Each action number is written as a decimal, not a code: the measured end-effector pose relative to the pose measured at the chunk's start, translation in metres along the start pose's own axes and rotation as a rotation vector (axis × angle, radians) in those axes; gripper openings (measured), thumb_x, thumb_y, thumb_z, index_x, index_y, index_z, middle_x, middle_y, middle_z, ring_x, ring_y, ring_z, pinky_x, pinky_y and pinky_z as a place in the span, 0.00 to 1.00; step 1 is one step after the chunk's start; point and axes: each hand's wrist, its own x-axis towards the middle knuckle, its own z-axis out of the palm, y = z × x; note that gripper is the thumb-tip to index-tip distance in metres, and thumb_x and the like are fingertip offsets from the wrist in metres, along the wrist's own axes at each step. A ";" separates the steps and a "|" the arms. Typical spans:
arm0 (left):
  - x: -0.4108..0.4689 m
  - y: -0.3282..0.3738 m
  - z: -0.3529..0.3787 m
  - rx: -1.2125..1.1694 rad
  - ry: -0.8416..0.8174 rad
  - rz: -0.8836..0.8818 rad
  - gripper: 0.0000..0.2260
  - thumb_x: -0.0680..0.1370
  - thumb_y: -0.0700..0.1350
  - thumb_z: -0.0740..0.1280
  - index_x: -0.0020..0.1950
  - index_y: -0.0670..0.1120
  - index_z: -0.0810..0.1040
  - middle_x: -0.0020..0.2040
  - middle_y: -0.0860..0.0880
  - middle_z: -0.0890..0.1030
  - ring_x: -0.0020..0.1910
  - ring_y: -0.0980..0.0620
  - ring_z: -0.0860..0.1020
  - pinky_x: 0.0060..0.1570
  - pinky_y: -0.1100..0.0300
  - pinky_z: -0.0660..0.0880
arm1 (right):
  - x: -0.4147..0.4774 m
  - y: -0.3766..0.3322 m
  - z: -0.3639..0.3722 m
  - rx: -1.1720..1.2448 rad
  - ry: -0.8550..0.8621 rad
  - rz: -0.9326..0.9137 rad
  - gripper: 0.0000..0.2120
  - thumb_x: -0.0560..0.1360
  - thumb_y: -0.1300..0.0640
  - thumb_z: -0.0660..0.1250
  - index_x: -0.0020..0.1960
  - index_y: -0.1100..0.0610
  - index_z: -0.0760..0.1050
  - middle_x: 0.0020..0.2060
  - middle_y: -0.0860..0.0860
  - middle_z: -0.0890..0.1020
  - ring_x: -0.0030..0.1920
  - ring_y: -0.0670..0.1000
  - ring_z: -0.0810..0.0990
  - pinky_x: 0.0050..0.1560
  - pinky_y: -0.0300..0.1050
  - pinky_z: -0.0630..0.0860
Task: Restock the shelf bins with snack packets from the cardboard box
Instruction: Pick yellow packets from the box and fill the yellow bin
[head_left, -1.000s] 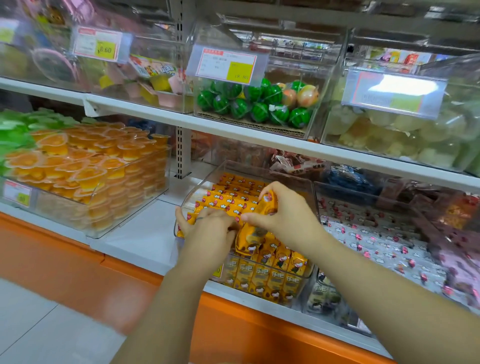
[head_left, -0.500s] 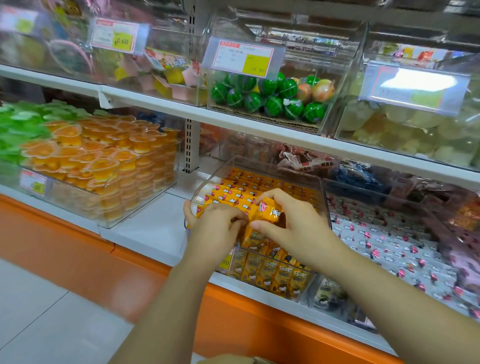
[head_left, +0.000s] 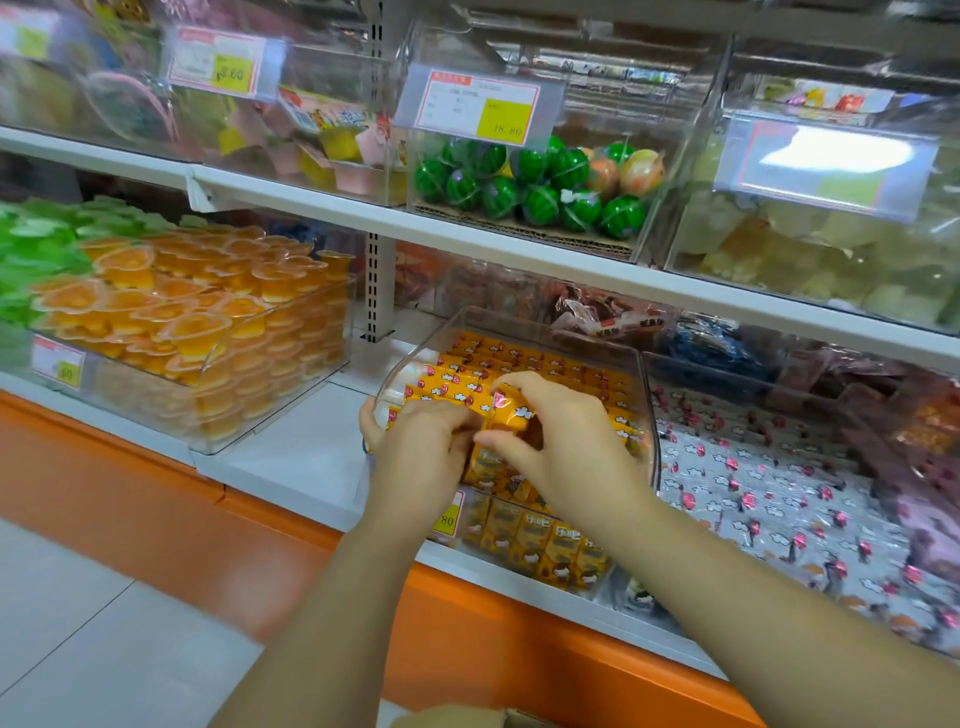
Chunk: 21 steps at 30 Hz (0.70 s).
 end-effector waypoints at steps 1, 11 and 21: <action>-0.001 0.000 0.000 0.001 0.010 0.001 0.16 0.79 0.39 0.60 0.35 0.57 0.64 0.38 0.56 0.69 0.58 0.52 0.71 0.71 0.49 0.39 | -0.003 0.000 0.002 -0.001 0.015 -0.019 0.24 0.73 0.47 0.69 0.67 0.52 0.71 0.60 0.47 0.78 0.58 0.46 0.76 0.57 0.35 0.69; 0.005 0.000 -0.015 -0.063 -0.153 -0.018 0.11 0.82 0.47 0.60 0.58 0.58 0.79 0.55 0.60 0.78 0.64 0.58 0.70 0.71 0.47 0.39 | 0.011 0.010 0.001 0.235 -0.169 0.184 0.15 0.74 0.51 0.70 0.58 0.53 0.73 0.43 0.49 0.82 0.32 0.44 0.82 0.35 0.39 0.80; 0.003 -0.010 -0.032 -0.108 -0.292 -0.046 0.11 0.81 0.48 0.60 0.58 0.62 0.75 0.49 0.64 0.76 0.54 0.60 0.71 0.72 0.40 0.40 | 0.014 0.018 0.031 0.027 -0.286 0.145 0.11 0.76 0.49 0.67 0.52 0.55 0.72 0.39 0.50 0.77 0.36 0.47 0.79 0.35 0.38 0.72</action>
